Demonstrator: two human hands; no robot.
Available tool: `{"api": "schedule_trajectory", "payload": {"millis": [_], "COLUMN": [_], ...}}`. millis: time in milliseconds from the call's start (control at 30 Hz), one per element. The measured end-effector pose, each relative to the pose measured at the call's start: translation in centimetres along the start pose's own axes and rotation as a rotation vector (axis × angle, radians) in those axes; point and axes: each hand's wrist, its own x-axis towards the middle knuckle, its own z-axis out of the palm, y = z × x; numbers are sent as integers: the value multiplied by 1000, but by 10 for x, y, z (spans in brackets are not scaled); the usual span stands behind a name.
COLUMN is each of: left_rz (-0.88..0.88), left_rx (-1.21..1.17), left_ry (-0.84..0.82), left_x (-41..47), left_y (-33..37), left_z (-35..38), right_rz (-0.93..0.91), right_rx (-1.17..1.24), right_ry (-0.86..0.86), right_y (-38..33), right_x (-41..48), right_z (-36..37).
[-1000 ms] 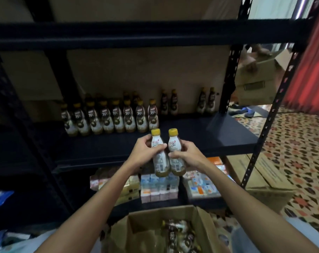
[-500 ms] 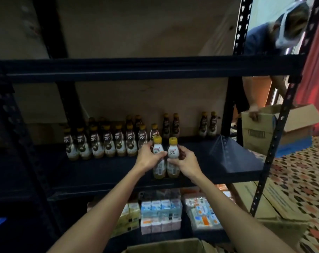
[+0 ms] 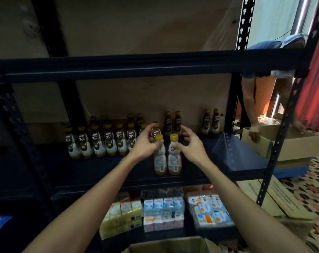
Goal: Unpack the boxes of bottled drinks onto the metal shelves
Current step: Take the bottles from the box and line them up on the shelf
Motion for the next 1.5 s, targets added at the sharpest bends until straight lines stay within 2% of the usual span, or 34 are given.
{"api": "schedule_trajectory", "payload": {"millis": [67,133,167,367,433,567,667,800,967,1133,1333,1500], "left_rz": [40,50,52,33,11,50,60,-43,-56,-113,-116,-134], "left_rx": [102,265,314,414,422,538,638,608,606,531,478,470], "left_ry": [-97,-233,-246,-42,-76,-251,-246,-125,-253,-97,-83,-77], "left_x": [9,16,19,27,29,36,41,40,41,35,32,31], "left_y": [7,10,10,10,13,19,19,21,22,14,12,9], "left_z": [-13,-18,-17,-1,-3,-14,-12,-5,-11,-6,-2,-1], "right_rz": [-63,-55,-40,-94,-113,-115,-116,-99,-93,-79,-110,2], "right_rx": [-87,-204,-268,-419,-434,-425,-421,-391,-346,-321,-301,-243], "right_ry": [-11,-118,-161,-103,-98,-98,-102,-105,-102,-117,-75,-161], "right_y": [-13,-22,-24,-21,-18,-14,-13,-13,-10,-10,-12,-15], "right_x": [7,10,11,13,16,20,23,25,27,30,32,44], "right_z": [-5,-6,-6,5,8,12,13,13,12,13,13,12]}}
